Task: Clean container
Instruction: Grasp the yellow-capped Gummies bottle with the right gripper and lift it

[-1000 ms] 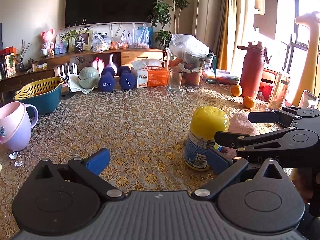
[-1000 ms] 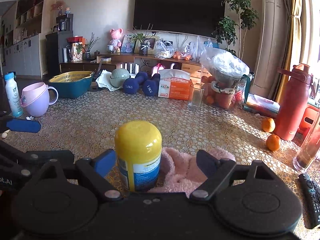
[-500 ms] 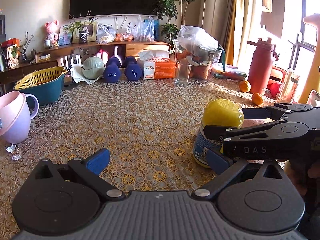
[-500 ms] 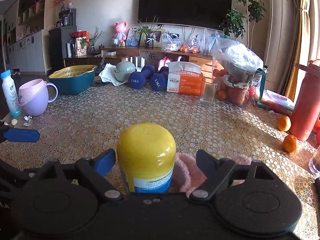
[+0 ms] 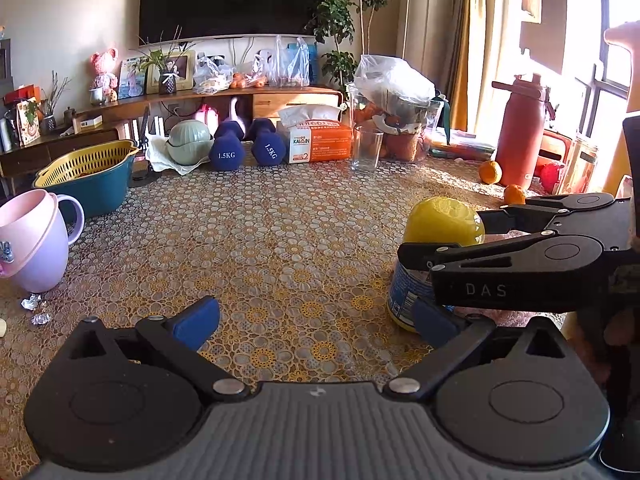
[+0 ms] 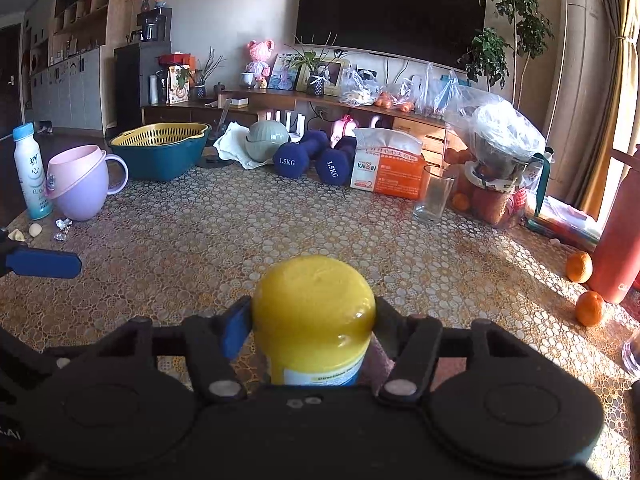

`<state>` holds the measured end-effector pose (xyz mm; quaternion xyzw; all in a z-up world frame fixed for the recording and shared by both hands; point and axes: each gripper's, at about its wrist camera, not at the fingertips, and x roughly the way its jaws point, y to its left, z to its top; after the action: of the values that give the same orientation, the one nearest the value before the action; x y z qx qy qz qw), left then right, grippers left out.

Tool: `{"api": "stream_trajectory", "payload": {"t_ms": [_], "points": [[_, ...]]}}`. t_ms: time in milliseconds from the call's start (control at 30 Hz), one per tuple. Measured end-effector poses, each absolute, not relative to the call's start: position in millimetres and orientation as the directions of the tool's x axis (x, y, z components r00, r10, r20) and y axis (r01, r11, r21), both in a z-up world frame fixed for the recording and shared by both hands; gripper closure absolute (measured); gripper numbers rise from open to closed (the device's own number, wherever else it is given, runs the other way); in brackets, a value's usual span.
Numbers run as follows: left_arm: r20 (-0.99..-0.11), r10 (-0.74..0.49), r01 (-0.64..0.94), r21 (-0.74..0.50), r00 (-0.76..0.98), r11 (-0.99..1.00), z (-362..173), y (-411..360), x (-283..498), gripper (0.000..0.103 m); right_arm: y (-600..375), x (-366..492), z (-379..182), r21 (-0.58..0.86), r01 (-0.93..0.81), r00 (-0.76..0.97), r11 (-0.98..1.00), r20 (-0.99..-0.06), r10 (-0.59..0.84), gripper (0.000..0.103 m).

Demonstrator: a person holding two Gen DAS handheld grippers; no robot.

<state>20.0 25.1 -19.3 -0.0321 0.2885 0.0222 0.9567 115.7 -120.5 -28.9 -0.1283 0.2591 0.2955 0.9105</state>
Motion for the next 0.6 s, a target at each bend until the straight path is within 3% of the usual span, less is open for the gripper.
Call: {"api": "stream_trajectory", "payload": {"t_ms": [267, 600], "points": [[-0.551, -0.010, -0.019, -0.047, 0.835, 0.999, -13, 17, 19, 0.000, -136, 105, -12, -0.069, -0.575, 0.728, 0.815, -0.498, 0.471, 0.042], [-0.578, -0.214, 0.278, 0.024, 0.788, 0.960, -19, -61, 43, 0.000, -204, 102, 18, -0.070, -0.476, 0.804, 0.877, -0.438, 0.402, 0.041]]}}
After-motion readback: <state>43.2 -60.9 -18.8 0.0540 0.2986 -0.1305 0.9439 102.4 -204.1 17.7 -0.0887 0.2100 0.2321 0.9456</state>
